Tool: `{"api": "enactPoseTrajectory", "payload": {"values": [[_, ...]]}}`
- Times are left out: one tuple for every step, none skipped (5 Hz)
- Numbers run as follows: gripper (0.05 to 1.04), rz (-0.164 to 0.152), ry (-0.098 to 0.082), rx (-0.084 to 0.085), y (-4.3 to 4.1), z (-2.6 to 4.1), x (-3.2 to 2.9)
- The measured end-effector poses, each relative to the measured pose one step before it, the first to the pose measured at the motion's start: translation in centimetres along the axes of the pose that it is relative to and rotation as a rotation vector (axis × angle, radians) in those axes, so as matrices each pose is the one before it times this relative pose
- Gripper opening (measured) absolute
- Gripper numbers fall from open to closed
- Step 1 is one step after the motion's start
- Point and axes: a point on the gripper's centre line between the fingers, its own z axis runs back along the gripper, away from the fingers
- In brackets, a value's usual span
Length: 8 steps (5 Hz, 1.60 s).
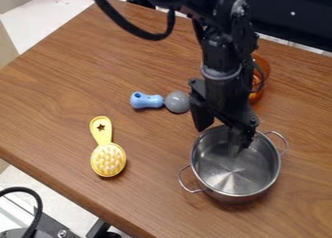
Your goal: Move the silver pot at the center of the table
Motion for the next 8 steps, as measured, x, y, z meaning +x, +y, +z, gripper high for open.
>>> {"api": "enactPoseTrajectory", "payload": {"values": [[0.95,0.0038,0.0178,0.0021,-0.077,-1.045,-0.389],[0.672,0.0079,0.0029,-0.0008,-0.027,-0.174,-0.25],[0.376,0.0144,0.0075,-0.0011,-0.043,-0.255,-0.478],[0.166,0.0663,0.0196,-0.0096,0.107,-0.069,-0.385],[0.065,0.0649,-0.001,-0.0173,0.367,0.242,-0.624],[0.056,0.0491,-0.0239,0.0173,0.833,0.639,-1.112],[0.056,0.0478,-0.0041,0.0021,1.647,0.83,-1.219],[0.056,0.059,-0.0219,0.0063,1.922,0.452,-0.397]]}}
